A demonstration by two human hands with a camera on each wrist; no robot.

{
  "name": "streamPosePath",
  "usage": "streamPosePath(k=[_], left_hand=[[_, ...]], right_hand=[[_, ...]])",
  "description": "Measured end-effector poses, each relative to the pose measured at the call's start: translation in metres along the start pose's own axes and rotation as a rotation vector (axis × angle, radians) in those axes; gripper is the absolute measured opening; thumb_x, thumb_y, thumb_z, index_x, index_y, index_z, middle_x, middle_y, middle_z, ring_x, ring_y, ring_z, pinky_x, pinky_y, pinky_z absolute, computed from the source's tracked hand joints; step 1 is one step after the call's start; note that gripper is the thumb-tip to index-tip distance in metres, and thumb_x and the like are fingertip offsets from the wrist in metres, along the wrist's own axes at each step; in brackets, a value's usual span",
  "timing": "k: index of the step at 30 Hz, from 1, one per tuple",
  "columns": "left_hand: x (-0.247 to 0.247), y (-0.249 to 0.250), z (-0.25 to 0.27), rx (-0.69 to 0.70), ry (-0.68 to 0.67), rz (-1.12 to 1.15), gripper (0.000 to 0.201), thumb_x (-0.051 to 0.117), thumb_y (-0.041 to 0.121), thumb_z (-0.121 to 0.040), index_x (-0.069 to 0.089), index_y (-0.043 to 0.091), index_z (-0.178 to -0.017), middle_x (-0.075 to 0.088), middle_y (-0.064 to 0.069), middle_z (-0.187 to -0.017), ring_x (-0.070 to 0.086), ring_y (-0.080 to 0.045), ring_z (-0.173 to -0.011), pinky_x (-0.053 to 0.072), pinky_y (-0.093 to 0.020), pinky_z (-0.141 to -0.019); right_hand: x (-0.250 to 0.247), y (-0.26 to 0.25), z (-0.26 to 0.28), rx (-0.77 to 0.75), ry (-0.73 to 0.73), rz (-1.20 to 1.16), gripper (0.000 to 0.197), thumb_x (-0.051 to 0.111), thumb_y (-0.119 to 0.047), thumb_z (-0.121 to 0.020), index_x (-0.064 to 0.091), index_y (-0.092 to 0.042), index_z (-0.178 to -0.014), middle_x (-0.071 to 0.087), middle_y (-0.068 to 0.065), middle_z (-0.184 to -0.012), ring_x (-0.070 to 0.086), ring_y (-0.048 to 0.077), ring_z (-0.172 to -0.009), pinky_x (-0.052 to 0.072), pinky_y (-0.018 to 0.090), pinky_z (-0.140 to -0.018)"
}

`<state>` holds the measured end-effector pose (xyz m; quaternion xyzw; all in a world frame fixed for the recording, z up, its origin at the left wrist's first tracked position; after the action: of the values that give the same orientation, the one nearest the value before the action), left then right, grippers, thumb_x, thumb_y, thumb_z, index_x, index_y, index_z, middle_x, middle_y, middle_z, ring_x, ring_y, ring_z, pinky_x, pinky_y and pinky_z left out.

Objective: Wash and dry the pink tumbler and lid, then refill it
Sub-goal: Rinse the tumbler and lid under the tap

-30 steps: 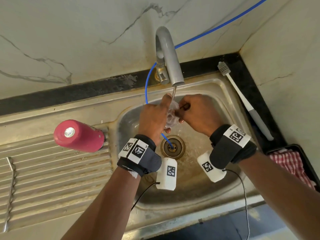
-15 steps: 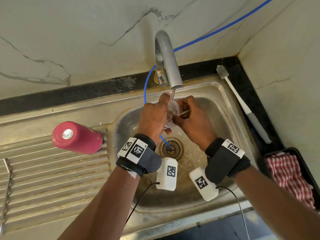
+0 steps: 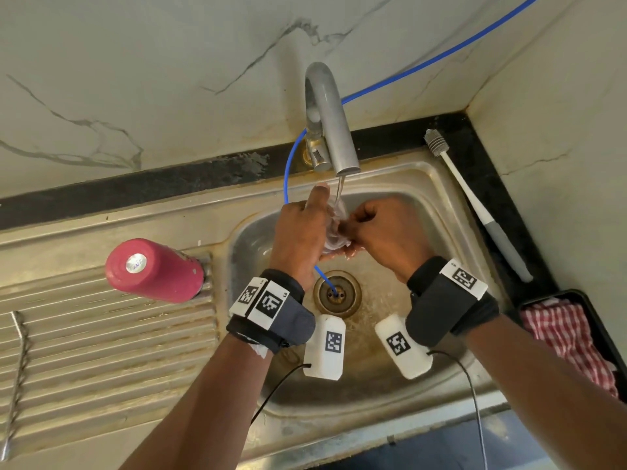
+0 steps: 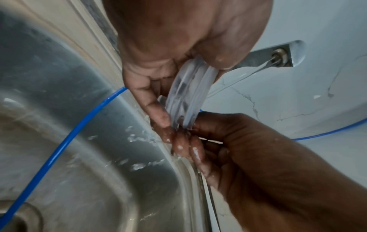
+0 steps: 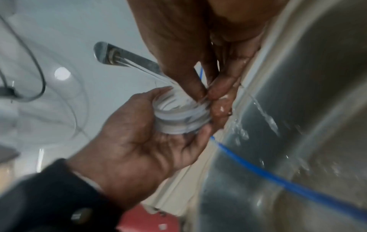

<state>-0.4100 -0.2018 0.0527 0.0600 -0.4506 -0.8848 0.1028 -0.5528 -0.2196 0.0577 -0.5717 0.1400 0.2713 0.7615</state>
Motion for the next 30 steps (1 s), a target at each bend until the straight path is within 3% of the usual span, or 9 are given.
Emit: streamPosePath(k=[4, 7, 11, 14, 17, 22, 24, 28, 30], left_hand=[[0.004, -0.001, 0.007, -0.045, -0.049, 0.031, 0.030, 0.054, 0.039, -0.109, 0.066, 0.016, -0.095, 0.078, -0.013, -0.087, 0.077, -0.023, -0.064, 0.061, -0.032, -0.053], [0.006, -0.001, 0.006, -0.063, -0.068, 0.009, 0.029, 0.053, 0.035, -0.109, 0.066, 0.016, -0.092, 0.077, -0.016, -0.090, 0.077, -0.027, -0.067, 0.066, -0.041, -0.060], [0.007, 0.004, 0.005, -0.020, -0.087, -0.051, 0.024, 0.053, 0.033, -0.109, 0.065, 0.018, -0.094, 0.074, -0.023, -0.106, 0.079, -0.034, -0.078, 0.066, -0.045, -0.062], [0.006, 0.005, 0.004, -0.022, -0.028, -0.012, 0.026, 0.054, 0.036, -0.108, 0.065, 0.016, -0.095, 0.076, -0.014, -0.090, 0.075, -0.018, -0.057, 0.055, -0.027, -0.047], [0.007, 0.005, 0.003, -0.021, -0.024, 0.004, 0.027, 0.054, 0.037, -0.109, 0.068, 0.016, -0.100, 0.077, -0.011, -0.089, 0.075, -0.017, -0.059, 0.055, -0.027, -0.046], [0.006, 0.003, 0.007, -0.060, -0.109, -0.036, 0.027, 0.052, 0.033, -0.110, 0.069, 0.015, -0.102, 0.077, -0.014, -0.088, 0.077, -0.024, -0.062, 0.065, -0.040, -0.054], [0.008, 0.002, 0.009, -0.086, -0.150, -0.062, 0.025, 0.052, 0.031, -0.110, 0.070, 0.017, -0.101, 0.077, -0.014, -0.087, 0.077, -0.025, -0.063, 0.067, -0.047, -0.060], [0.008, 0.001, 0.012, -0.120, -0.191, -0.030, 0.031, 0.051, 0.046, -0.110, 0.069, 0.022, -0.102, 0.078, -0.007, -0.081, 0.076, -0.024, -0.064, 0.059, -0.030, -0.051], [0.005, -0.001, 0.010, -0.109, -0.192, 0.002, 0.039, 0.048, 0.056, -0.108, 0.068, 0.024, -0.114, 0.081, -0.005, -0.087, 0.077, -0.025, -0.070, 0.053, -0.032, -0.065]], right_hand=[[-0.017, -0.018, -0.020, -0.128, 0.042, 0.239, 0.021, 0.089, -0.034, -0.077, 0.076, -0.017, -0.075, 0.073, -0.005, -0.067, 0.071, 0.009, -0.060, 0.063, 0.037, -0.068], [-0.018, -0.027, -0.024, -0.262, 0.047, 0.346, 0.022, 0.086, -0.036, -0.082, 0.077, -0.017, -0.086, 0.071, -0.007, -0.079, 0.065, 0.005, -0.070, 0.053, 0.022, -0.068], [-0.008, -0.014, -0.010, -0.333, 0.126, 0.240, 0.012, 0.078, -0.024, -0.091, 0.070, -0.015, -0.095, 0.067, -0.006, -0.083, 0.061, 0.007, -0.073, 0.043, 0.009, -0.065], [0.005, 0.000, -0.001, -0.203, 0.086, 0.024, 0.025, 0.078, -0.017, -0.090, 0.060, -0.015, -0.108, 0.065, -0.003, -0.097, 0.062, 0.007, -0.080, 0.048, 0.014, -0.064], [0.012, 0.006, 0.005, -0.103, 0.015, -0.135, 0.036, 0.081, -0.015, -0.088, 0.057, -0.018, -0.114, 0.064, -0.007, -0.103, 0.062, -0.006, -0.081, 0.049, 0.010, -0.062], [-0.003, -0.002, -0.007, -0.198, 0.007, 0.164, 0.027, 0.085, -0.021, -0.082, 0.066, -0.017, -0.100, 0.067, -0.007, -0.086, 0.062, 0.006, -0.076, 0.045, 0.016, -0.064], [-0.009, -0.012, -0.013, -0.262, 0.017, 0.226, 0.020, 0.083, -0.022, -0.084, 0.070, -0.016, -0.097, 0.069, -0.005, -0.083, 0.063, 0.009, -0.075, 0.051, 0.021, -0.066], [-0.012, -0.017, -0.020, -0.321, 0.048, 0.203, 0.014, 0.082, -0.026, -0.086, 0.073, -0.017, -0.093, 0.071, -0.006, -0.080, 0.066, 0.010, -0.075, 0.057, 0.035, -0.076], [-0.013, -0.009, -0.021, -0.275, 0.091, 0.181, 0.014, 0.082, -0.028, -0.087, 0.073, -0.018, -0.091, 0.071, -0.006, -0.080, 0.067, 0.012, -0.075, 0.058, 0.038, -0.075]])
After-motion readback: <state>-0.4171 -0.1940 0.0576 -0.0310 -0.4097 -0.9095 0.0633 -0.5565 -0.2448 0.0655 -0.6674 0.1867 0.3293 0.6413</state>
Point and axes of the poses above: each hand's wrist, its own z-axis away from the middle knuckle, its own x-axis out of the palm, y = z × x, the point moved 5 cm from there along -z, towards the middle knuckle
